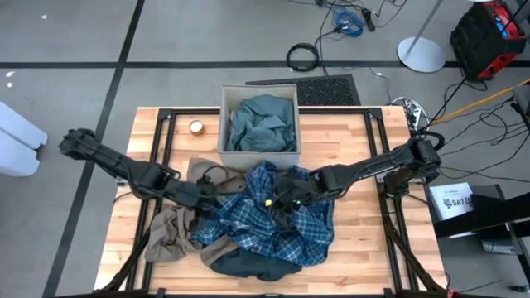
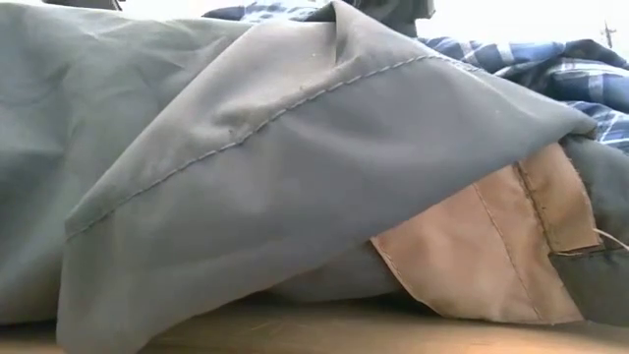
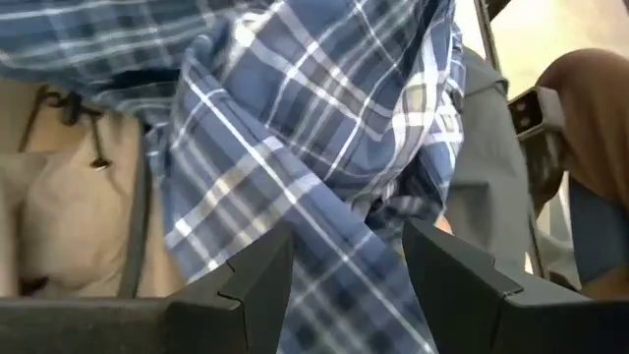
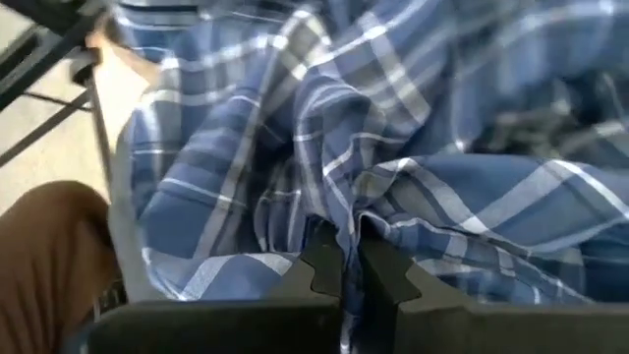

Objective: Sort clothes
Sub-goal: Put the blue plaid shirt into the laundry bin

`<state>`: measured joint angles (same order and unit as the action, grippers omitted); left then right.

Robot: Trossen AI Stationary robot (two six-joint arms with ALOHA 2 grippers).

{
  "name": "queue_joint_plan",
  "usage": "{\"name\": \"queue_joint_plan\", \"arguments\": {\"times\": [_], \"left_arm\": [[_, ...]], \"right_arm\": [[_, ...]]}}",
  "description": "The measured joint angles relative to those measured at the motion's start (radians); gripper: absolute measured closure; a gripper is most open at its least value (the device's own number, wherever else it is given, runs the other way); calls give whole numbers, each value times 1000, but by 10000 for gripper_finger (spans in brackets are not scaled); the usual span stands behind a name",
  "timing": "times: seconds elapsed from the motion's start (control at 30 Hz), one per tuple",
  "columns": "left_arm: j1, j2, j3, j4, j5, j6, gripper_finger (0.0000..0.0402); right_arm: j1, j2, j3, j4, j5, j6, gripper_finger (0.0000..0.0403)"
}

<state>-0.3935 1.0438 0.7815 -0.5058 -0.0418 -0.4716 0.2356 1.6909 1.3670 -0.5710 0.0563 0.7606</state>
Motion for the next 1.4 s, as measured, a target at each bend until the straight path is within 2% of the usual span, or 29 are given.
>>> {"name": "queue_joint_plan", "arguments": {"times": [0.1,0.3,0.4,0.5,0.57,0.77,0.87,1.0,1.1,1.23,1.4], "left_arm": [[3,75,0,21,-31,6,198],[25,222,0,27,-141,42,209],[30,252,0,81,-180,93,262],[39,257,8,164,-240,155,355],[48,257,22,222,-266,204,387],[75,257,54,378,-295,330,397],[91,257,56,394,-295,352,398],[100,250,56,347,-228,356,391],[98,231,56,278,-183,373,366],[100,228,104,167,-179,373,305],[100,229,166,81,-192,374,213]], "right_arm": [[1,0,0,-85,40,92,403],[25,-1,0,-412,128,354,403],[37,-1,0,-507,128,444,401],[48,-2,0,-524,128,461,388],[49,-2,0,-524,129,461,372],[47,-2,0,-534,131,457,296],[47,-2,0,-569,135,452,247],[48,-2,0,-616,161,449,189],[47,-2,0,-615,161,449,157],[46,-2,0,-607,162,449,134],[45,-2,0,-603,179,447,129]]}}
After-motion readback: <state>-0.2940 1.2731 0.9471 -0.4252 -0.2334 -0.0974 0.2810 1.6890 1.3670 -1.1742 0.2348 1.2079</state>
